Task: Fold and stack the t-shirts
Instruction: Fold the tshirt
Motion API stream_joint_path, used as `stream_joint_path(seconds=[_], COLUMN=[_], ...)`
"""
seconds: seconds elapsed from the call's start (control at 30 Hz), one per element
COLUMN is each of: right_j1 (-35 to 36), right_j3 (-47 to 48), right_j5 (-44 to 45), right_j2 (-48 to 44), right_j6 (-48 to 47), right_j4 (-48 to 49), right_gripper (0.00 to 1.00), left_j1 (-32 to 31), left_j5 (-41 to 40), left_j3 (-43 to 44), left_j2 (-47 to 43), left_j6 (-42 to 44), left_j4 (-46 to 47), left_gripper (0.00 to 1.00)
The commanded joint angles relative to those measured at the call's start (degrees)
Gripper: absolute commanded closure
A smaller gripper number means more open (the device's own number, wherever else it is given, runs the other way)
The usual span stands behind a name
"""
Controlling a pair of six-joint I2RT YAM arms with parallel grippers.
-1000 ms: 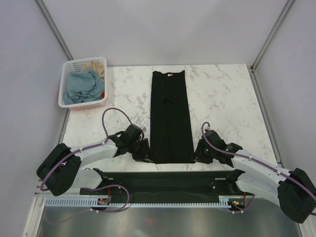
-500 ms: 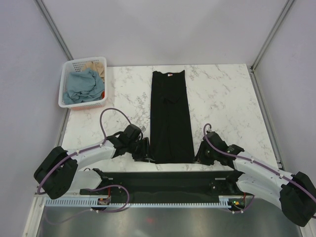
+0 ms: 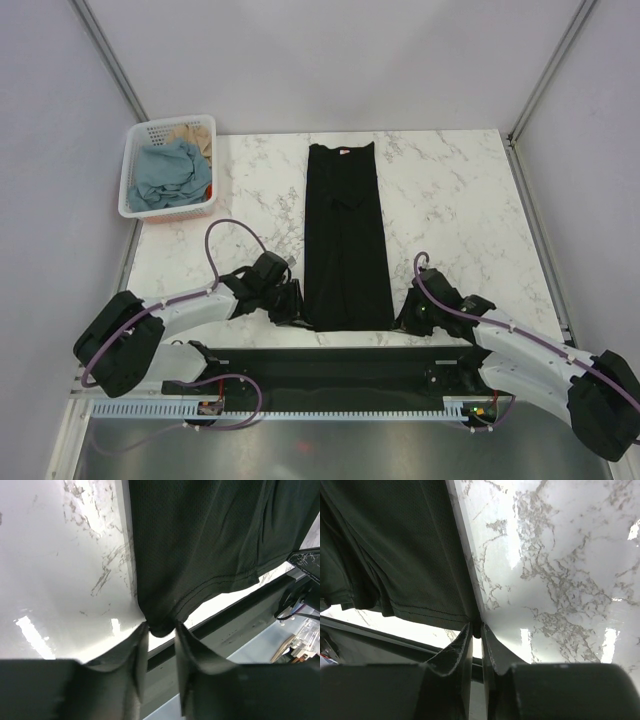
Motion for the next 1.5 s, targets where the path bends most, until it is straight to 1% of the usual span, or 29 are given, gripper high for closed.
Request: stream_joint_path(seconds=[0.0,0.03,0.07,0.1,0.13,0.17,0.43,0.57,0.67,0.97,1.0,1.03,1.07,1.13,1.3,1.47], right_j1=[-0.1,-0.1,-0.1,-0.1,-0.1,-0.1,0.0,0.1,0.3,1.0,1.0,1.0,1.0,1.0,1.0,1.0], right_j3=[-0.9,-1.0,-1.0,-0.9,-0.8,-0.7,-0.6,0.6,1.4,2.4,2.5,2.5,2.4,2.3,1.3,0.7], right_j5=[-0.3,-0.3,-0.4,-0.5,-0.6,-0.7,-1.1,-0.2,0.3,0.1,0.2,0.2,0.3,0.0,-0.4,-0.8], right_j2=[-1.2,-1.1,-1.0,-1.1,-1.3,-1.6,-5.9,-8.7,-10.1,-12.0,-12.3,-12.5,-12.6,-12.5,-13.5,-13.1], right_j6=[1.0,0.9,0.7,0.5,0.5,0.4,0.1,0.1,0.1,1.2,1.2,1.2,1.2,1.0,1.2,1.3], right_j4=[-0.3,-0.3,-0.4,-0.5,-0.5,-0.7,-2.8,-6.6,-8.3,-7.9,-8.0,-8.0,-8.0,-7.9,-7.3,-6.2], right_gripper=[0.81,0.86,0.89,0.96,0.99,1.00,1.00,1.00,1.00,1.00,1.00,1.00,1.00,1.00,1.00,1.00], left_j1=[0.2,0.1,0.2,0.2,0.1,0.1,-0.5,-1.3,-1.6,-2.6,-2.6,-2.6,-2.6,-2.7,-2.6,-2.5], left_j5=[1.1,1.4,2.0,2.2,2.2,2.3,2.6,2.8,4.0,4.5,4.6,5.0,4.9,4.2,3.6,2.5], left_j3=[0.2,0.3,0.3,0.2,0.2,-0.1,-3.7,-5.2,-5.1,-4.4,-4.2,-4.1,-4.0,-4.4,-5.2,-6.1], left_j2=[1.5,1.6,1.7,1.5,1.4,1.1,-3.9,-6.7,-7.4,-7.9,-7.8,-7.8,-7.9,-9.2,-11.2,-10.3], left_j6=[-1.2,-1.1,-1.1,-1.1,-1.5,-1.8,-5.2,-6.3,-6.3,-7.2,-6.7,-6.6,-6.6,-7.3,-8.9,-10.7], left_j4=[2.9,3.2,3.3,3.5,3.5,3.5,3.4,3.4,3.4,3.5,3.4,3.4,3.4,3.4,3.7,3.8], left_gripper=[0.68,0.72,0.79,0.83,0.87,0.98,0.98,0.98,0.98,0.98,0.95,0.87,0.70,0.59,0.54,0.53])
